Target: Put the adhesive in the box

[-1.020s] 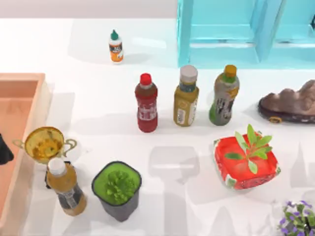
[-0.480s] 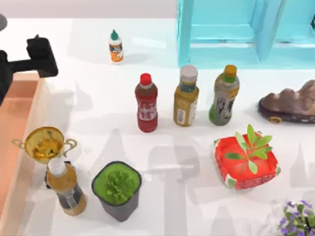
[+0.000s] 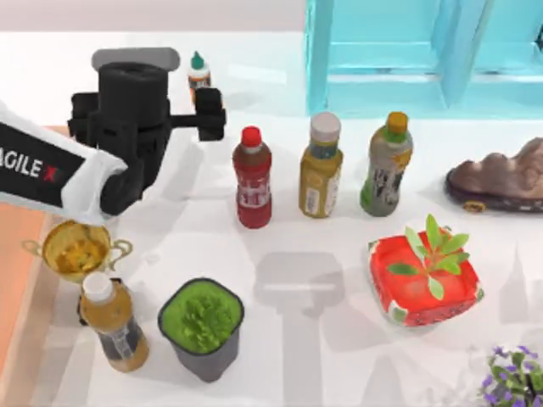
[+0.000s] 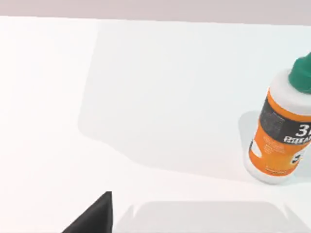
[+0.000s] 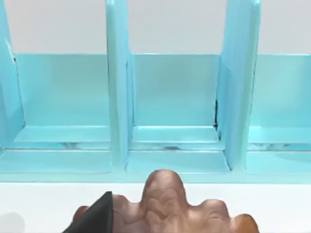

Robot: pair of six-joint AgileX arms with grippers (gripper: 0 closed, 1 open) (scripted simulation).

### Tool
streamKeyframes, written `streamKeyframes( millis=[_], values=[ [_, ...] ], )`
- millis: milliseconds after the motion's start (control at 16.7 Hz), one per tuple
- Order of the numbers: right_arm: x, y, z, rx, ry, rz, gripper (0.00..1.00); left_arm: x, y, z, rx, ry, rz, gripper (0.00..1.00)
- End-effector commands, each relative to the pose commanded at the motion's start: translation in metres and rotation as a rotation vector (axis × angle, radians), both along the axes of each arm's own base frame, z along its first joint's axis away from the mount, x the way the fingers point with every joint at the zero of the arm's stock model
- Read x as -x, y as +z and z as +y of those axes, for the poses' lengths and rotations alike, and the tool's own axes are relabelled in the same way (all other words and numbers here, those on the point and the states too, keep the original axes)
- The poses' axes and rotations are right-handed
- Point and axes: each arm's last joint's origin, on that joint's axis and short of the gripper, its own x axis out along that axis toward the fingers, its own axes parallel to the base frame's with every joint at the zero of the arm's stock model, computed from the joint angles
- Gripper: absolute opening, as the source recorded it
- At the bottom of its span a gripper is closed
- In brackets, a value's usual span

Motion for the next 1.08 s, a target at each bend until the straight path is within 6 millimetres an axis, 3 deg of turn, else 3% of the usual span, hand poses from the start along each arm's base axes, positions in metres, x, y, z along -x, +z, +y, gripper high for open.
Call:
streamKeyframes(
  millis=[300, 720, 1080],
  values=[
    [0.0, 0.0, 0.0, 0.0, 0.0, 0.0, 1.0, -0.018, -0.036, -0.032, -0.001, -0.03, -0.018, 1.0],
    [0.0, 0.0, 0.0, 0.0, 0.0, 0.0, 1.0, -0.021, -0.036, -0.031, -0.001, -0.029, -0.017, 1.0],
    [0.0, 0.0, 0.0, 0.0, 0.0, 0.0, 1.0, -0.063, -0.042, -0.033, -0.001, -0.031, -0.019, 1.0]
  ],
)
